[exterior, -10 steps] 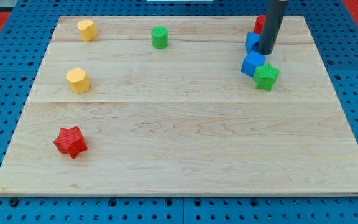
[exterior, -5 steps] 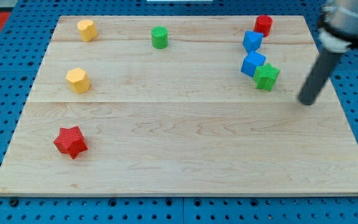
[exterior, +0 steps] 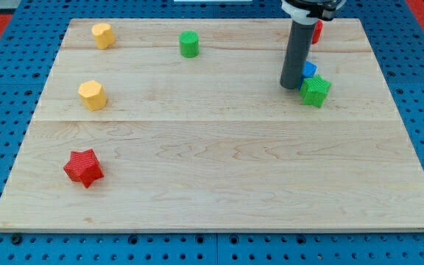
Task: Push the blue blocks to the right
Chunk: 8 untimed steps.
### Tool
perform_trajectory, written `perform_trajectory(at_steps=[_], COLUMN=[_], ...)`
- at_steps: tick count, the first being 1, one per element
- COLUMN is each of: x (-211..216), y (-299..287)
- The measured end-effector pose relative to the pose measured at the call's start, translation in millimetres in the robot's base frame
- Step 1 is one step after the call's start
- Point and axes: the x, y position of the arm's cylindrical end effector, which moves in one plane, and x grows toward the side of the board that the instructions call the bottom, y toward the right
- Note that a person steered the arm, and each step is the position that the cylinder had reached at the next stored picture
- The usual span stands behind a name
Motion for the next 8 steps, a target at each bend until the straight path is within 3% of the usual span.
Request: perform_trajectory(at_steps=[1, 2, 3, 6, 7, 8], x=[-11, -17, -47, -70, -77, -73], y=[6, -47, -54, 18, 5, -72])
